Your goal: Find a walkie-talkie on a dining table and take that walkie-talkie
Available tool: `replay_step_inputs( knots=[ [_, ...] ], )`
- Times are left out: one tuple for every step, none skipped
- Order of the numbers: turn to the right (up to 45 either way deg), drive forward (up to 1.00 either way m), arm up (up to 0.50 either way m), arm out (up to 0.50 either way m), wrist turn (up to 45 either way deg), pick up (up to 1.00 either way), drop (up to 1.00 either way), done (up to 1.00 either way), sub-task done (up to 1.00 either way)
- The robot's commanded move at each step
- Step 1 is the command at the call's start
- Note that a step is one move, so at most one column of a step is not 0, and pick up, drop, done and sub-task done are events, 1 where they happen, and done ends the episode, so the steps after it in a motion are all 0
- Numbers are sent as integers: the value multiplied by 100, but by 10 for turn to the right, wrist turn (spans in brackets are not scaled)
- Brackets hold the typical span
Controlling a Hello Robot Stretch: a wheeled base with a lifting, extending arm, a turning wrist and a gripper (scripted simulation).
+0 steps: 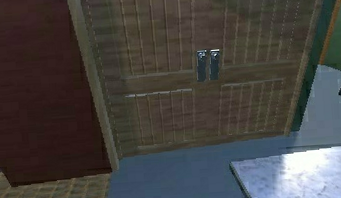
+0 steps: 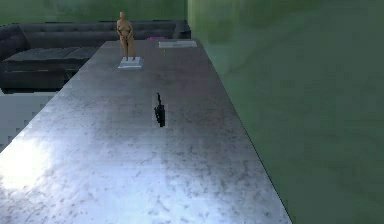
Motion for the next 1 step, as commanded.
replay_step_inputs(
  knots=[
    [0, 0, 38, 0, 0, 0, 0, 0, 0]
  ],
)
